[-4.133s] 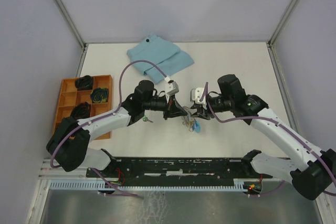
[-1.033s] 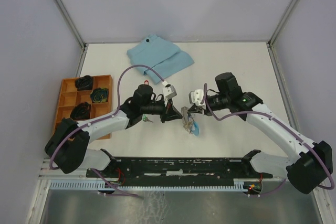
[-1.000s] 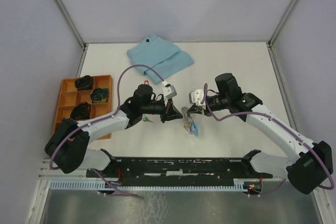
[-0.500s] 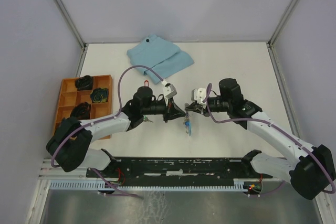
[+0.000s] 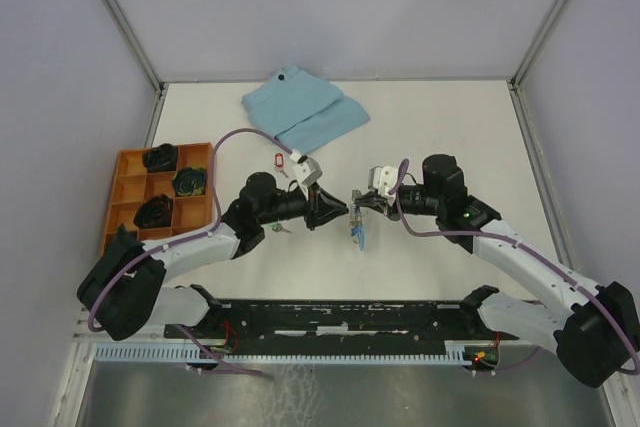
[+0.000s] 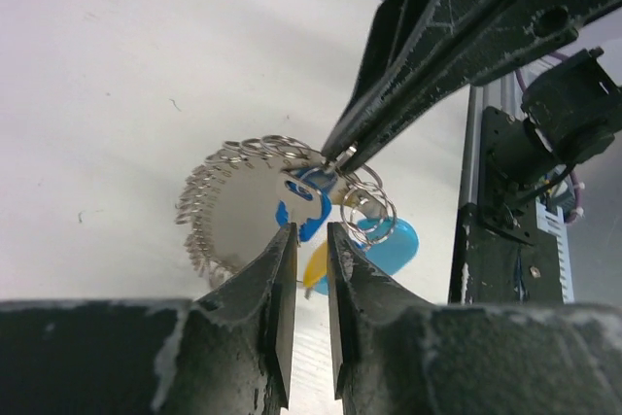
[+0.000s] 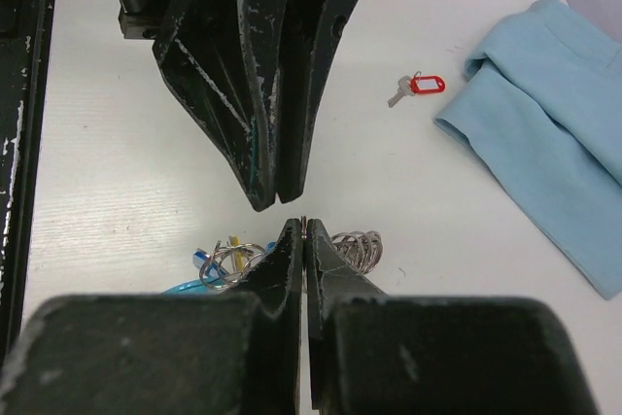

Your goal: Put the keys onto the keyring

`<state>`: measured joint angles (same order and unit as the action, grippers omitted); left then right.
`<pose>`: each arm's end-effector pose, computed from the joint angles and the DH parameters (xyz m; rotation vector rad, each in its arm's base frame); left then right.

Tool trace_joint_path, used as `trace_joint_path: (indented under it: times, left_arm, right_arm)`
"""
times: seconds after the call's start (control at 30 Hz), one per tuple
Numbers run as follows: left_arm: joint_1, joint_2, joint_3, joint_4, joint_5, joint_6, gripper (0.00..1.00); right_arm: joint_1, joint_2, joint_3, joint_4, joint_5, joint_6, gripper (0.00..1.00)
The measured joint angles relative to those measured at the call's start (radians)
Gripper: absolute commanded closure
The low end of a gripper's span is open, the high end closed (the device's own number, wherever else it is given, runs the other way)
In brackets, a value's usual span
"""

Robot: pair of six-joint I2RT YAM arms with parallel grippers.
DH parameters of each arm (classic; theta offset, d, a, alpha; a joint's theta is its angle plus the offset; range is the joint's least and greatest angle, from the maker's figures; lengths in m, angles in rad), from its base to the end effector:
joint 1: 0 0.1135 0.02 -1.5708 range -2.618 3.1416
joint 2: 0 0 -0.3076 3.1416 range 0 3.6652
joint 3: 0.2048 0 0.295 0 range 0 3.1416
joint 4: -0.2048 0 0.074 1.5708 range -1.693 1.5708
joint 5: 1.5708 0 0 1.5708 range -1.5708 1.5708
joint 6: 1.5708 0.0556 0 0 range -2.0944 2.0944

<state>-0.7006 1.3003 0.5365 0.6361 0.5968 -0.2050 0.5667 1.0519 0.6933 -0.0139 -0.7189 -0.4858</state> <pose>0.2145 -0.2217 0.2382 0.8922 1.5873 -1.1626 0.2055 0.1742 0.2933 -1.3447 1.3663 0.7484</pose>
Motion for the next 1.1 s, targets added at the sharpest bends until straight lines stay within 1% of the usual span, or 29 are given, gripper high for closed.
trace_joint_path:
  times: [0.2,0.37,0.6,0.67,1.1]
  left_arm:
    - [0.012,0.0,-0.003,0.066,-0.026,-0.042,0.71]
    - [0.012,0.062,0.025,0.12,-0.019,-0.087,0.71]
    - [0.012,0.146,0.045,0.193,0.007,-0.145,0.77]
    - [0.012,0.163,0.046,0.209,0.013,-0.159,0.78]
    - [-0.008,0.209,0.068,0.233,-0.005,-0.174,0.74]
  right_arm:
    - [0.0,0.0,-0.001,0.017,0.0,0.012,0.99]
    - [0.0,-0.003,-0.011,0.058,-0.004,0.033,0.99]
    - [0.0,-0.003,-0.055,0.14,-0.012,0.09,0.99]
    - [-0.002,-0.003,-0.064,0.156,-0.016,0.106,0.99]
    - [-0.012,-0.008,-0.105,0.234,0.023,0.163,0.99]
